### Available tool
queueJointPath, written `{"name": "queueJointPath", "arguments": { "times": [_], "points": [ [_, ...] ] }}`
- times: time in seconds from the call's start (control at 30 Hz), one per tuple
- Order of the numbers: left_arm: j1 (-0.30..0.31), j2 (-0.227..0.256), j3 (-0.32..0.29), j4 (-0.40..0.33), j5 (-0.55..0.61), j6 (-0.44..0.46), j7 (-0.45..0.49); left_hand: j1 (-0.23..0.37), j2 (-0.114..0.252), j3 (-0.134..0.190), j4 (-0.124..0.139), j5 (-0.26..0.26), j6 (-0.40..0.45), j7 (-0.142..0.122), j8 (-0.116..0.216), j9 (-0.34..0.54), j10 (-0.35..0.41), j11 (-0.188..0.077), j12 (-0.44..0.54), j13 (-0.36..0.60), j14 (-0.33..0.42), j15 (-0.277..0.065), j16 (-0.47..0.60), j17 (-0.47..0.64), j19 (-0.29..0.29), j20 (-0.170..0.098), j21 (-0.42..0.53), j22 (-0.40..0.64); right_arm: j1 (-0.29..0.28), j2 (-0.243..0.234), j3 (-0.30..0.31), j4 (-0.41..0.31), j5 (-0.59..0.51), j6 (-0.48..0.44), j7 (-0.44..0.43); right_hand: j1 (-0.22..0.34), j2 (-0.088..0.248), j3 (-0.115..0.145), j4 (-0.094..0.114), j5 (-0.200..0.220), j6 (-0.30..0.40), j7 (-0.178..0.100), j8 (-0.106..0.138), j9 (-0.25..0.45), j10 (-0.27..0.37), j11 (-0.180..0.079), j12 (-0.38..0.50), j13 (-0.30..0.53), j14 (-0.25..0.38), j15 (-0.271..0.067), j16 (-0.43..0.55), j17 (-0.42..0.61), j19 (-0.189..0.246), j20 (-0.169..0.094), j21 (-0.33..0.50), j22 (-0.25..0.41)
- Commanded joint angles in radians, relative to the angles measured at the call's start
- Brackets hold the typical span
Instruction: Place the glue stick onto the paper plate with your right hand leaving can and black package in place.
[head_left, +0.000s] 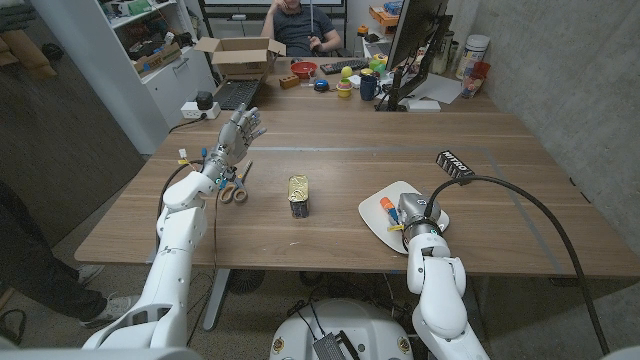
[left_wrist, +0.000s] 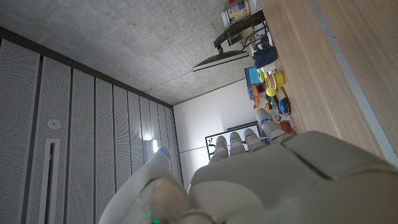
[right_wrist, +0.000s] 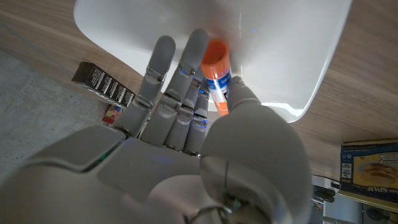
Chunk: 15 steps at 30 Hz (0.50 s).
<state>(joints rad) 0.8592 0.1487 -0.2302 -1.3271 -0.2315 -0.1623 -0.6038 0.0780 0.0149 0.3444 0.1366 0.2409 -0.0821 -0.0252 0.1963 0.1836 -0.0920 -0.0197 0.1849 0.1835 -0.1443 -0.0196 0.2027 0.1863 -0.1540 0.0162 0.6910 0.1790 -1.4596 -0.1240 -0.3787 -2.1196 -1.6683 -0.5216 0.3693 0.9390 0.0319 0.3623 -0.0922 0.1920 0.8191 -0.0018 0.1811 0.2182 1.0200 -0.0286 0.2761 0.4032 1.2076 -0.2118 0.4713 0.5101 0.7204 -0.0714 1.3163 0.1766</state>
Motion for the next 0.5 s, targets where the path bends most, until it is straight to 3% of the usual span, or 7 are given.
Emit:
{"name": "queueJointPath", "arguments": {
  "times": [0.03,0.23,0.5],
  "points": [
    [0.016,-0.005,0.000,-0.023,-0.007,0.009,0.011,0.002,0.005,-0.003,0.000,0.004,0.001,0.001,0.005,0.004,0.001,0.001,0.004,0.002,0.003,0.002,-0.001,0.001,0.004,-0.002,-0.004,0.002,-0.007,-0.011,0.009,-0.017,-0.007,0.016,0.024,0.000,-0.005,-0.029,0.014,0.011,-0.048,0.004,-0.002,-0.003,-0.039,0.002,-0.024,-0.006,-0.038,-0.013,-0.019,-0.007,0.004,-0.136,-0.011,0.000],
    [0.018,-0.001,0.004,-0.027,-0.003,0.007,0.014,0.002,0.006,-0.004,0.001,0.004,0.002,0.002,0.005,0.004,0.002,0.001,0.005,0.002,0.004,0.001,-0.001,0.001,0.005,-0.003,-0.006,0.002,-0.005,-0.010,0.010,-0.020,-0.027,0.018,0.044,-0.042,-0.050,-0.061,0.028,0.021,-0.103,0.011,-0.003,-0.006,-0.089,0.006,-0.050,-0.020,-0.041,-0.014,-0.033,-0.013,0.014,-0.139,-0.028,-0.002],
    [0.021,-0.001,0.006,-0.033,-0.005,0.008,0.017,0.002,0.006,-0.006,0.001,0.004,0.001,0.002,0.005,0.004,0.002,0.002,0.004,0.002,0.004,0.001,-0.001,0.001,0.006,-0.003,-0.007,0.002,-0.010,-0.007,0.013,-0.028,-0.030,0.023,0.038,-0.075,-0.081,-0.087,0.041,0.035,-0.150,0.021,-0.002,-0.009,-0.153,0.014,-0.072,-0.035,-0.040,-0.012,-0.047,-0.019,0.028,-0.141,-0.050,-0.003]
  ]
}}
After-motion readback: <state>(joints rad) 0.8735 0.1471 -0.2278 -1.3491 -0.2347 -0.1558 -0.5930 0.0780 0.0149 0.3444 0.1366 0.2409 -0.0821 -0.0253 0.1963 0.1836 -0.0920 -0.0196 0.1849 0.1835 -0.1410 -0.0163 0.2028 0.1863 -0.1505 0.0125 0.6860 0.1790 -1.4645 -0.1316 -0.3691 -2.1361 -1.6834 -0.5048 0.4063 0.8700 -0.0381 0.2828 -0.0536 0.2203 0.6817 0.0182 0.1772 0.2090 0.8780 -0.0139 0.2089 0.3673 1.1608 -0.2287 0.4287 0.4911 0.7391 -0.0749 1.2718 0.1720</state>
